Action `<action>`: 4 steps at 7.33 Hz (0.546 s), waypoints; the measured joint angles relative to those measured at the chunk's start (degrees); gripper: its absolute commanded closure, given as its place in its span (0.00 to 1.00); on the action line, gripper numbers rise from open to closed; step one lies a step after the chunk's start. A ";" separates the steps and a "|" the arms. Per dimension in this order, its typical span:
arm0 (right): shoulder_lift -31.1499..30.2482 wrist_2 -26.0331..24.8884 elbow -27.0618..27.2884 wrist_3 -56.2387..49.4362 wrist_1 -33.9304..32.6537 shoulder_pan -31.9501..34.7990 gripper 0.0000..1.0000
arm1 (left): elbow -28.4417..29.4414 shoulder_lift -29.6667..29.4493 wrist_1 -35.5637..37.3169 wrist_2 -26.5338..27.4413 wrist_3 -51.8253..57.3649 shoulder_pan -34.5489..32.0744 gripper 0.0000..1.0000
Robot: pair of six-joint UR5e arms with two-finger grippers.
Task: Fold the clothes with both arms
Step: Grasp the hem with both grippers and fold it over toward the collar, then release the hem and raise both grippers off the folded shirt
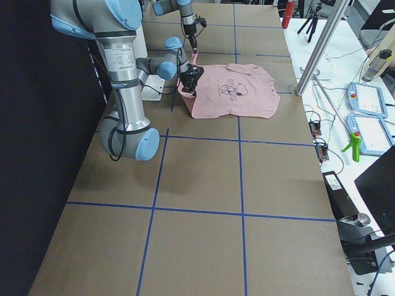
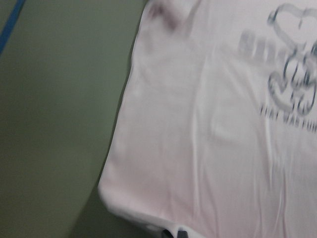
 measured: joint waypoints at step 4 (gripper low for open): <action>15.69 4.95 -31.15 -9.63 13.05 13.71 1.00 | 27.06 -8.01 -19.89 1.19 8.99 -11.65 1.00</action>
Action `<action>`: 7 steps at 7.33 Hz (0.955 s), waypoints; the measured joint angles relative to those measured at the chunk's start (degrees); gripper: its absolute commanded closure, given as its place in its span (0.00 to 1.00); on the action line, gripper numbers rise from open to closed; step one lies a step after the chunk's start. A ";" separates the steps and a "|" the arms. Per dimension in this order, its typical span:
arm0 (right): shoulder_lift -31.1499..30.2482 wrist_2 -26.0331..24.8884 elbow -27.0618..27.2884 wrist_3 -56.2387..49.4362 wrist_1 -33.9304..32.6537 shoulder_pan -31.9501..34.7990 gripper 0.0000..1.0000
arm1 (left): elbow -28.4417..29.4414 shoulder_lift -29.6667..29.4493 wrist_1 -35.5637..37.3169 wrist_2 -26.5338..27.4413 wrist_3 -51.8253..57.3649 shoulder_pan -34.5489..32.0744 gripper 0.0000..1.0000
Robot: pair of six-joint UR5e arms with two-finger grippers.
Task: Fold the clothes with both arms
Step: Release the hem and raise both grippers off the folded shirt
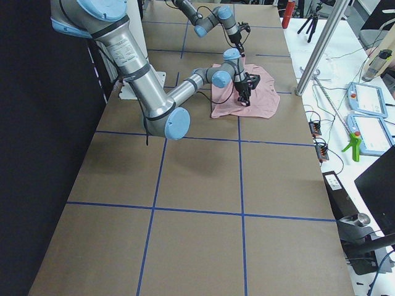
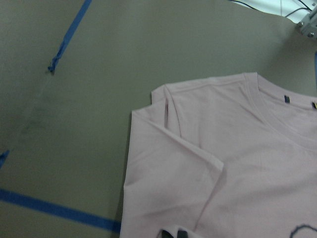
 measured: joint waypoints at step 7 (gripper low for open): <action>10.20 1.79 -22.24 -2.35 12.77 4.50 1.00 | 16.17 -3.88 -14.35 2.99 1.89 -1.49 0.84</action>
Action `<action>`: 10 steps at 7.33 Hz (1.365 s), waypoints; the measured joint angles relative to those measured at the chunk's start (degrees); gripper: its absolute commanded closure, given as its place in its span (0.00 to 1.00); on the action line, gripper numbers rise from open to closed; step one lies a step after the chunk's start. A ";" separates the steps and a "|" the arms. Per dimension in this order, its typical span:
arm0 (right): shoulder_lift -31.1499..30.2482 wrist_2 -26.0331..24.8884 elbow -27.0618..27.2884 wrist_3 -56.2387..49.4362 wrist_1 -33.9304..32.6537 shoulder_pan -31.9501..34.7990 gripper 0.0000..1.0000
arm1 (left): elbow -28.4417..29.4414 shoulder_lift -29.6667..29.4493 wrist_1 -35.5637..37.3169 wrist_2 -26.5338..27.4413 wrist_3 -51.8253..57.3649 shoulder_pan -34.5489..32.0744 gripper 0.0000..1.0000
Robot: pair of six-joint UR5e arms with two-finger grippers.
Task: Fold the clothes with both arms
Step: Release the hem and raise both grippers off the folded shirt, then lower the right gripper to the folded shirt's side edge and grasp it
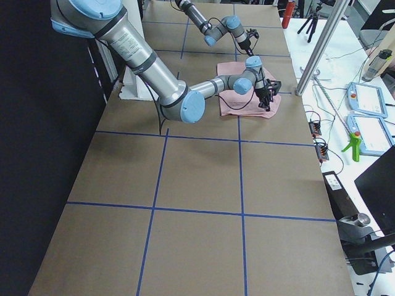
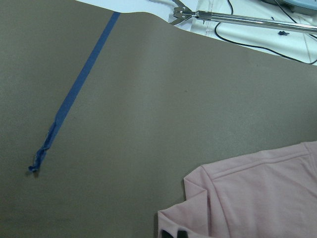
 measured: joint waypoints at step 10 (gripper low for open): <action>-25.69 3.32 35.75 8.96 0.77 -10.24 0.30 | -2.95 2.06 -5.51 -13.15 -0.62 -3.69 0.62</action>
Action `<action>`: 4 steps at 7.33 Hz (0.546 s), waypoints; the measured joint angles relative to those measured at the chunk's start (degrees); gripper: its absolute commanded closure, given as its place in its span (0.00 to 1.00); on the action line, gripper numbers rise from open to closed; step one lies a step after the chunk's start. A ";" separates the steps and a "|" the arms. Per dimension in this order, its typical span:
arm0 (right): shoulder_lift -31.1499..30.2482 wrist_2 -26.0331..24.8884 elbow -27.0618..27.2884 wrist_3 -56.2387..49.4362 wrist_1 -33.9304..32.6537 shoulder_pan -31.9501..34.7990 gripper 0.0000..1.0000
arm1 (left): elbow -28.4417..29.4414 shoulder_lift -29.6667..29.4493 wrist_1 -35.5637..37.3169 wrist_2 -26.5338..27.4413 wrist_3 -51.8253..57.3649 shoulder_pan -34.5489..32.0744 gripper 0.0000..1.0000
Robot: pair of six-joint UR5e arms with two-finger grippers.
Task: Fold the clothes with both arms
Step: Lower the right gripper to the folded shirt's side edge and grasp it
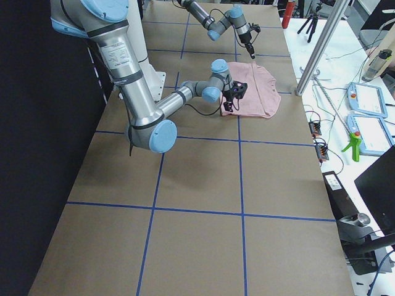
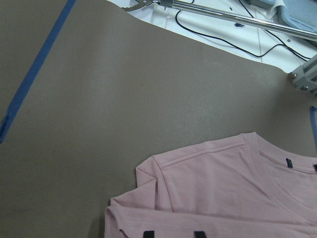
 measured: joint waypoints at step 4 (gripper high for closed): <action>-3.13 -2.36 2.19 4.50 -0.42 -3.11 0.69 | -0.65 0.68 -0.06 -0.35 0.01 -0.13 0.62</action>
